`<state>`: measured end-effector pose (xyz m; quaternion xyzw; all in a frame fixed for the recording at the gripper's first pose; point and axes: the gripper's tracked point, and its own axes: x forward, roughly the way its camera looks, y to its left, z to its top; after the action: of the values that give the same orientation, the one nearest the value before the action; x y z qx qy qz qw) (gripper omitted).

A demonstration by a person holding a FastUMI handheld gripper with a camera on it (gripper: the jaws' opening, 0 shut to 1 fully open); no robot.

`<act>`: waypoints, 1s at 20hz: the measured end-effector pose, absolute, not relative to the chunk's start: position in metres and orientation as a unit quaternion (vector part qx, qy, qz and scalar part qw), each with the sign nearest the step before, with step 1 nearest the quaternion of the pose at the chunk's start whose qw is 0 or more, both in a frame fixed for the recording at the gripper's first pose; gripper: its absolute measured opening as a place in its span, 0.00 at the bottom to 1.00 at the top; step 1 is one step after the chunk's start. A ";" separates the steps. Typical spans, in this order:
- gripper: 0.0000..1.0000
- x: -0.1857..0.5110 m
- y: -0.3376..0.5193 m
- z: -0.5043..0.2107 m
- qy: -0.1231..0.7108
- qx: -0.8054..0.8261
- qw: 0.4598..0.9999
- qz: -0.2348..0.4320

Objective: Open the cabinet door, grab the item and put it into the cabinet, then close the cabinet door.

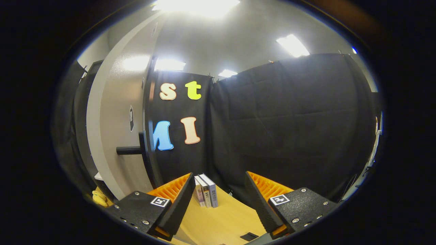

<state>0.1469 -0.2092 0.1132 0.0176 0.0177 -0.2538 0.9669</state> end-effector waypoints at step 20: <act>0.91 0.151 -0.078 0.118 0.010 0.016 0.988 -0.156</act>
<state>0.1511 -0.0783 0.1176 0.0162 0.0095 -0.1556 0.9876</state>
